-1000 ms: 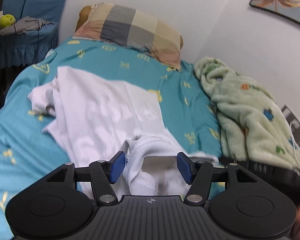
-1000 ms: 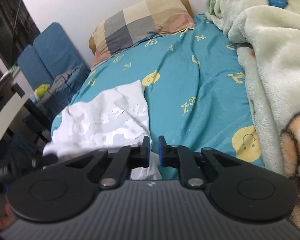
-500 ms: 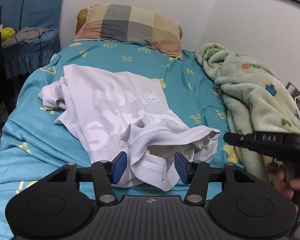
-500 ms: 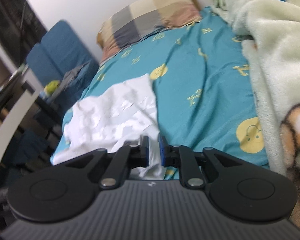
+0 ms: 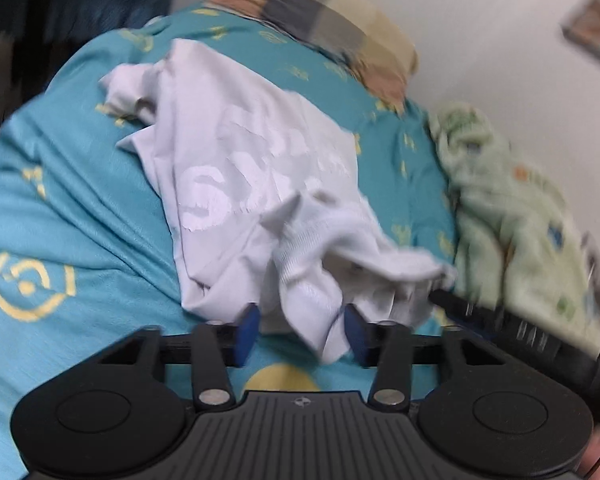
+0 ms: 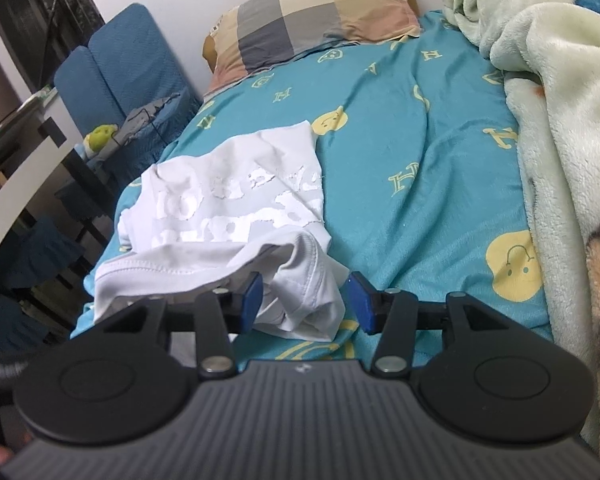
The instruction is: Fold clothes
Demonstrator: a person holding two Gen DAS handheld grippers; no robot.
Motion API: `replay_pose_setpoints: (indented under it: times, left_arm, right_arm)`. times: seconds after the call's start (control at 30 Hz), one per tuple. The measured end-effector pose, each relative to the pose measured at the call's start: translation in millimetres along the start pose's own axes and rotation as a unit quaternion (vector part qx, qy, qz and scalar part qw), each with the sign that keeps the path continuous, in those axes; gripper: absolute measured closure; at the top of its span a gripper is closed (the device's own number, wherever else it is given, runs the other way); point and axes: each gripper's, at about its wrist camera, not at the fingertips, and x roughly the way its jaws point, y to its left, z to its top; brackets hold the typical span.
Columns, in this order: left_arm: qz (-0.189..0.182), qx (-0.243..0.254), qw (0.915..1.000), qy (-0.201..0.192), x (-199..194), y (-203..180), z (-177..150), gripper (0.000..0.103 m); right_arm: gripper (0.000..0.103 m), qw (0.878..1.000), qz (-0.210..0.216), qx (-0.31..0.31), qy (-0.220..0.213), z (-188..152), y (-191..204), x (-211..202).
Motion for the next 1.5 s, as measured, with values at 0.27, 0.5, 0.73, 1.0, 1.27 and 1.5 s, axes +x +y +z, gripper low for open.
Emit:
replay_pose_setpoints:
  times: [0.27, 0.5, 0.73, 1.0, 1.27, 1.5]
  left_arm:
    - [-0.035, 0.098, 0.9856, -0.134, -58, -39, 10, 0.098]
    - [-0.063, 0.197, 0.9492, -0.238, -108, -80, 1, 0.098]
    - [-0.026, 0.163, 0.9538, -0.251, -110, -68, 14, 0.098]
    - [0.006, 0.153, 0.9563, -0.249, -115, -52, 18, 0.098]
    - [0.073, 0.175, 0.9707, -0.148, -65, -37, 10, 0.097]
    - [0.102, 0.201, 0.9704, -0.088, -32, -28, 3, 0.072]
  right_arm:
    - [0.052, 1.000, 0.018, 0.001, -0.023, 1, 9, 3]
    - [0.040, 1.000, -0.010, 0.003, -0.012, 0, 15, 18]
    - [0.040, 0.997, -0.051, 0.020, 0.053, -15, 0, 17]
    - [0.041, 0.993, -0.107, 0.005, -0.049, -5, -8, -38]
    - [0.088, 0.996, -0.070, 0.052, 0.025, -21, -21, 0]
    - [0.092, 0.998, -0.043, 0.051, 0.006, -17, -15, -7]
